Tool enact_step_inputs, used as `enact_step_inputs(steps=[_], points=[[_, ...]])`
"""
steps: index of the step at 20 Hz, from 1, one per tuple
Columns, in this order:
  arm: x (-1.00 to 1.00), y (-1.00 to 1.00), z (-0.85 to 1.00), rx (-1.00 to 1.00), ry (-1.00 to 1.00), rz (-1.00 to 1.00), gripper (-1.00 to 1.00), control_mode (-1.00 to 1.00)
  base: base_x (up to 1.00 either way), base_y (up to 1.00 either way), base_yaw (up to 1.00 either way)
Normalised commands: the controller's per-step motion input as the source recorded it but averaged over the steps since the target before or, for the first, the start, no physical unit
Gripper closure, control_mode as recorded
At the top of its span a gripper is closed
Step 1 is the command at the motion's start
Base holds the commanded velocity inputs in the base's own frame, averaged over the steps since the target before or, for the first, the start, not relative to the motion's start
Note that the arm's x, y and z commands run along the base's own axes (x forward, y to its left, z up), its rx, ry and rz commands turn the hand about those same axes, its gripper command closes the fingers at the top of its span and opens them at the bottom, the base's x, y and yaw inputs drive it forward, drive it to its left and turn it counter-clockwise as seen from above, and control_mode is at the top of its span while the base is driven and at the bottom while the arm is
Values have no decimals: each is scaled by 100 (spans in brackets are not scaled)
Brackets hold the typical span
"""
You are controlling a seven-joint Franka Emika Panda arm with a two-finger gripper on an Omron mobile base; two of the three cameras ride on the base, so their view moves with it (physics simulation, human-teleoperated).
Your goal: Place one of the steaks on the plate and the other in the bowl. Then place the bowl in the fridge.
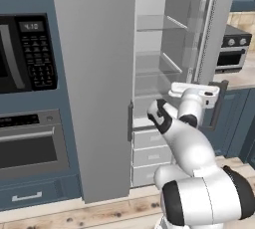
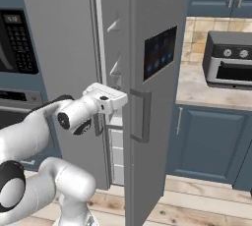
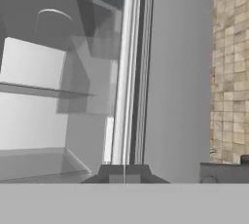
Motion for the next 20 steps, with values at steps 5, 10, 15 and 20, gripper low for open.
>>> enact_step_inputs(steps=[5, 10, 15, 20], points=[[24, 0, -3, 1, 8, 0, 100, -100, 0, 0, 0], [23, 0, -5, 0, 6, 0, 100, -100, 0, 0, 0], [84, -2, -17, 1, 17, 0, 100, -100, 0, 0, 0], [44, -82, -5, 3, 22, -14, 100, -100, 0, 0, 0]])
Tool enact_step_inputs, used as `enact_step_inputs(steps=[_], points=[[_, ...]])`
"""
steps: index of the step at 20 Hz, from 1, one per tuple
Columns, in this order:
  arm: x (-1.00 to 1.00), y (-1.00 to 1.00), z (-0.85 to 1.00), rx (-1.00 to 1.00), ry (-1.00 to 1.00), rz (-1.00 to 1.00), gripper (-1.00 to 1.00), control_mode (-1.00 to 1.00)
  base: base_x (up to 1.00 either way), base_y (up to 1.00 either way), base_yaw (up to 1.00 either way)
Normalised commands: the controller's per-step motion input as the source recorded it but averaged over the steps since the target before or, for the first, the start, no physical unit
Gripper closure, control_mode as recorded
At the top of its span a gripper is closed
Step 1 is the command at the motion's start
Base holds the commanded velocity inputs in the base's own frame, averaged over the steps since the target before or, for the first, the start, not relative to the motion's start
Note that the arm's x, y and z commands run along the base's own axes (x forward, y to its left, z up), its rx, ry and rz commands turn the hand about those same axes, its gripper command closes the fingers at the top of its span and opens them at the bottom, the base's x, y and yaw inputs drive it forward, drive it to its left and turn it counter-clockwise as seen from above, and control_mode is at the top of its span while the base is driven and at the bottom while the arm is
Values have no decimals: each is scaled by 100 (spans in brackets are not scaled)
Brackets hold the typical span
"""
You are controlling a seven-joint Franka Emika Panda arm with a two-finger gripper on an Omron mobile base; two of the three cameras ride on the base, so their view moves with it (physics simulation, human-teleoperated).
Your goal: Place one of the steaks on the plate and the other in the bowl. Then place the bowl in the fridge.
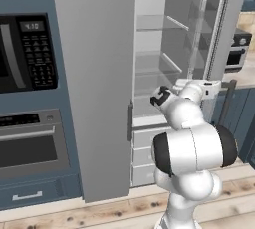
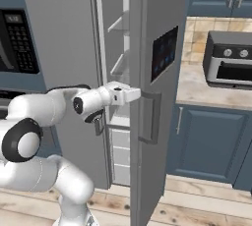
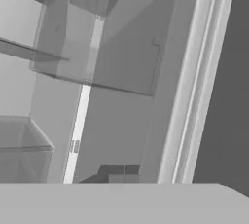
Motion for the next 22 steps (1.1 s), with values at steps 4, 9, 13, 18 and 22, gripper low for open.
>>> enact_step_inputs(steps=[4, 9, 13, 18, 22], points=[[-3, -100, 0, 18, 17, -29, 100, -100, 0, 0, 0], [0, -100, 4, 25, 23, -23, 100, -100, 0, 0, 0], [-8, -58, 6, 15, 8, -5, 100, -100, 0, 0, 0], [-48, 25, 46, 4, -4, 0, 100, -100, 0, 0, 0], [-93, 84, 85, 2, 16, 8, 100, -100, 0, 0, 0]])
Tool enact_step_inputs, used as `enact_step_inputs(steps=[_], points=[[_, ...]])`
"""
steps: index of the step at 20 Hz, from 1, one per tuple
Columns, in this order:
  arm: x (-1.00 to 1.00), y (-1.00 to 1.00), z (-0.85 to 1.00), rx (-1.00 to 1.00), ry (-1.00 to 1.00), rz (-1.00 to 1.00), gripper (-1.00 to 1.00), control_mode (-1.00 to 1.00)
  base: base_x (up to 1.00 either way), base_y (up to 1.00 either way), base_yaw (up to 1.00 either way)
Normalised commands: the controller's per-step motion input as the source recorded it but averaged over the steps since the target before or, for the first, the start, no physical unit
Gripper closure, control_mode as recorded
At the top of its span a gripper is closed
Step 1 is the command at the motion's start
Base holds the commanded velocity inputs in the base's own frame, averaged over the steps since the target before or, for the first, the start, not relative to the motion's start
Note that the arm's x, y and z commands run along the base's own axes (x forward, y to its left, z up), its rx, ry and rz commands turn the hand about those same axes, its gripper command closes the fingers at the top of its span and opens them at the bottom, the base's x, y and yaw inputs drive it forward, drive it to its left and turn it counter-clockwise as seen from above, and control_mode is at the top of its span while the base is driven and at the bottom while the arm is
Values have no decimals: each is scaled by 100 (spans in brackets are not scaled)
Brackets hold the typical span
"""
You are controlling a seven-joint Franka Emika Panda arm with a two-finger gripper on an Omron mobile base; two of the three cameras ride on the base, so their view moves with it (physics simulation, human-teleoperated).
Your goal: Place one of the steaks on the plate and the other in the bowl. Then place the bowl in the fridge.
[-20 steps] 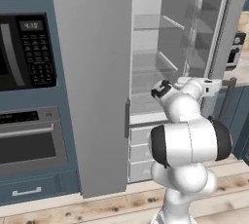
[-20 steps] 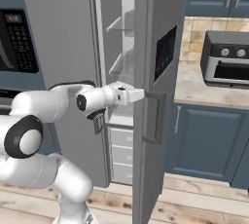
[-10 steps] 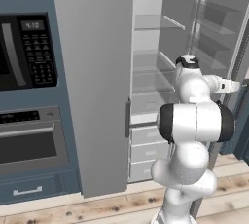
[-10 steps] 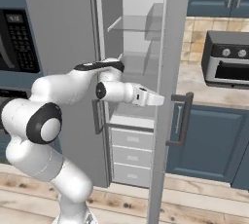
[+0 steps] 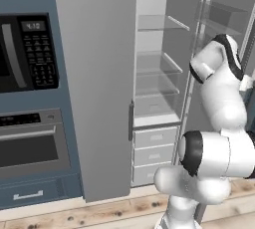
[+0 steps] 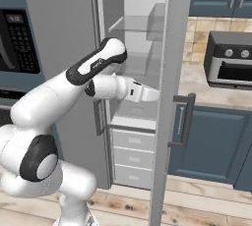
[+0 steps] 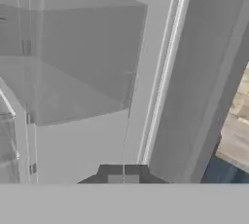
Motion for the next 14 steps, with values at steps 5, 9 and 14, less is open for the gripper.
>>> enact_step_inputs(steps=[5, 9, 14], points=[[-100, 96, 68, -10, 28, 16, 100, -100, 0, 0, 0], [-92, -36, 100, -35, 4, 2, 100, -100, 0, 0, 0], [-84, -17, 100, -46, -17, -2, 100, -100, 0, 0, 0]])
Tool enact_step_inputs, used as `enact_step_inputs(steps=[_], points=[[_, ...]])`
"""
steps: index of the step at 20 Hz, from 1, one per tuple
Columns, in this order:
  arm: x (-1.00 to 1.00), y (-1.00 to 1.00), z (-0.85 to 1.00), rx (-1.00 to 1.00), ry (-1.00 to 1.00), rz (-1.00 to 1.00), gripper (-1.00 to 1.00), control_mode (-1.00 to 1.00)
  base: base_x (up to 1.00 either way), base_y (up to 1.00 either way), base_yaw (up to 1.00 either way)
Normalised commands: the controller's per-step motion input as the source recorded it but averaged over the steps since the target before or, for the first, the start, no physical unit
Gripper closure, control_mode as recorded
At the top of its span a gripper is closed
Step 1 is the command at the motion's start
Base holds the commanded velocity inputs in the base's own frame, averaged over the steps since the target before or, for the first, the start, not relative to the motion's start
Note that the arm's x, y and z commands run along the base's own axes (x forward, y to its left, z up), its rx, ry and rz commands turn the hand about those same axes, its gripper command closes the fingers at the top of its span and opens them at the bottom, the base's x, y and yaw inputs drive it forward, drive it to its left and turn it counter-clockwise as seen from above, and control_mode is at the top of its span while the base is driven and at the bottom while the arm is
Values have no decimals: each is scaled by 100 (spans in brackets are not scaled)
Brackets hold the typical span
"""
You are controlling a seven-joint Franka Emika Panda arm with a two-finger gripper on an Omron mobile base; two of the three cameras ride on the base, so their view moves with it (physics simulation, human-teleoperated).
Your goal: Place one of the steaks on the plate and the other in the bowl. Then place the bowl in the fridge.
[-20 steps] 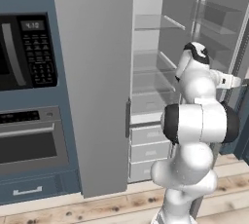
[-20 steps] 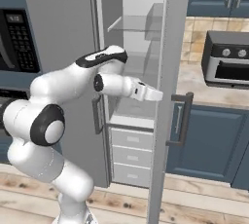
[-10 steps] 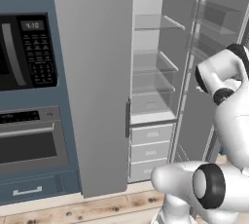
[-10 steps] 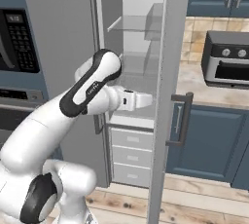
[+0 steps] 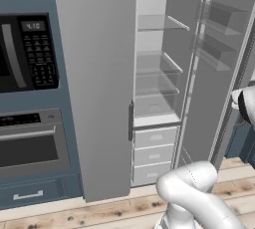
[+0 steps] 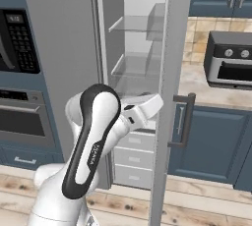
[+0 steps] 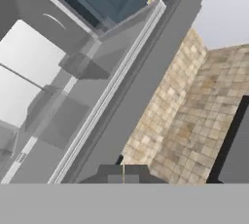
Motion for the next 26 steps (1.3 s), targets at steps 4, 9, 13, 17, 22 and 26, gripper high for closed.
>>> enact_step_inputs(steps=[4, 9, 13, 17, 22, 26], points=[[-25, 12, 100, -28, -19, -7, 100, -100, 0, 0, 0], [4, 42, 100, -16, -13, -2, 100, -100, 0, 0, 0], [86, 100, 100, -22, -34, -1, 100, -100, 0, 0, 0], [100, 100, 100, -29, -43, -6, 100, -100, 0, 0, 0], [100, 100, 94, -35, -29, -10, 100, -100, 0, 0, 0], [100, 100, 46, -13, -1, -8, 100, -100, 0, 0, 0]])
